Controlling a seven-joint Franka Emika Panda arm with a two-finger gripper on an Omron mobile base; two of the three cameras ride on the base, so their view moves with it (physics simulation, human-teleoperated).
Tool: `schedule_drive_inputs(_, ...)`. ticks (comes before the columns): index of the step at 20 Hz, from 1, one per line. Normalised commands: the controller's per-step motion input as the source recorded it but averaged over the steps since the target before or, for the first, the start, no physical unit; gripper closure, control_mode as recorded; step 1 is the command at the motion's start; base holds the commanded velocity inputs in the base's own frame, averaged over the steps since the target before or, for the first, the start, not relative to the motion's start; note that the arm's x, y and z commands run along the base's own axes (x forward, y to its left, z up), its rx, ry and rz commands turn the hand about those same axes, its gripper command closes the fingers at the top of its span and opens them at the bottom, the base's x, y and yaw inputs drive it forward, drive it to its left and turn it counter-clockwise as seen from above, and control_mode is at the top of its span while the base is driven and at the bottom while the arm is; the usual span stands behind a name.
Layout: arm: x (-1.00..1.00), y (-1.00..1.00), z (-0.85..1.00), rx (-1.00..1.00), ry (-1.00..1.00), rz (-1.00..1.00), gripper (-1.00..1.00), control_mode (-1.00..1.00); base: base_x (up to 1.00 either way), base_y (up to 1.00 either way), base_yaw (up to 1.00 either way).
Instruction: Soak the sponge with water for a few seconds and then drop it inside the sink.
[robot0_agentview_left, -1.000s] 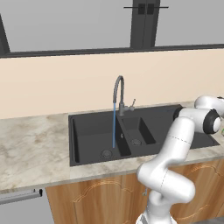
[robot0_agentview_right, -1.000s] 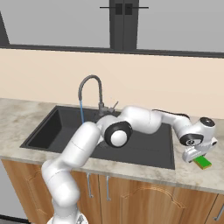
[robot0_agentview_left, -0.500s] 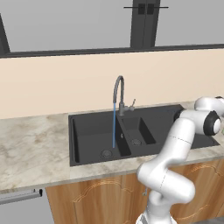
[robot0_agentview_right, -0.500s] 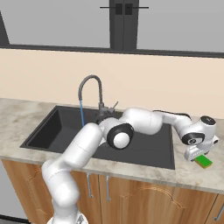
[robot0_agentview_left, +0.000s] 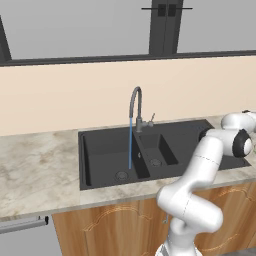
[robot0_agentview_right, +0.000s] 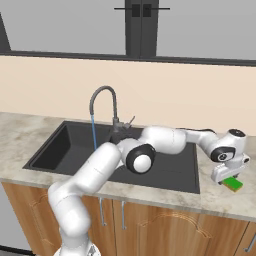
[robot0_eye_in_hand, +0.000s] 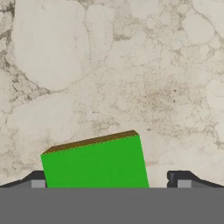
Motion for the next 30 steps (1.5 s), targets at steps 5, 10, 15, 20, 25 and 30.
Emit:
schedule_drive_inputs(5,-0.03,0.0,-0.91,0.03,0.08,0.1,-1.0,-1.0,0.0,0.0,0.0)
schedule_drive_inputs(10,-0.04,0.0,-0.53,-0.01,-0.07,0.12,-1.0,-1.0,0.0,0.0,0.0)
schedule_drive_inputs(15,0.0,0.0,0.0,0.0,0.0,0.0,-1.0,-1.0,0.0,0.0,0.0)
schedule_drive_inputs(20,0.0,0.0,0.0,0.0,0.0,0.0,1.0,-1.0,0.0,0.0,0.0)
schedule_drive_inputs(25,0.0,0.0,0.0,0.0,0.0,0.0,1.0,-1.0,0.0,0.0,0.0)
schedule_drive_inputs(30,0.0,0.0,0.0,0.0,0.0,0.0,1.0,-1.0,0.0,0.0,0.0)
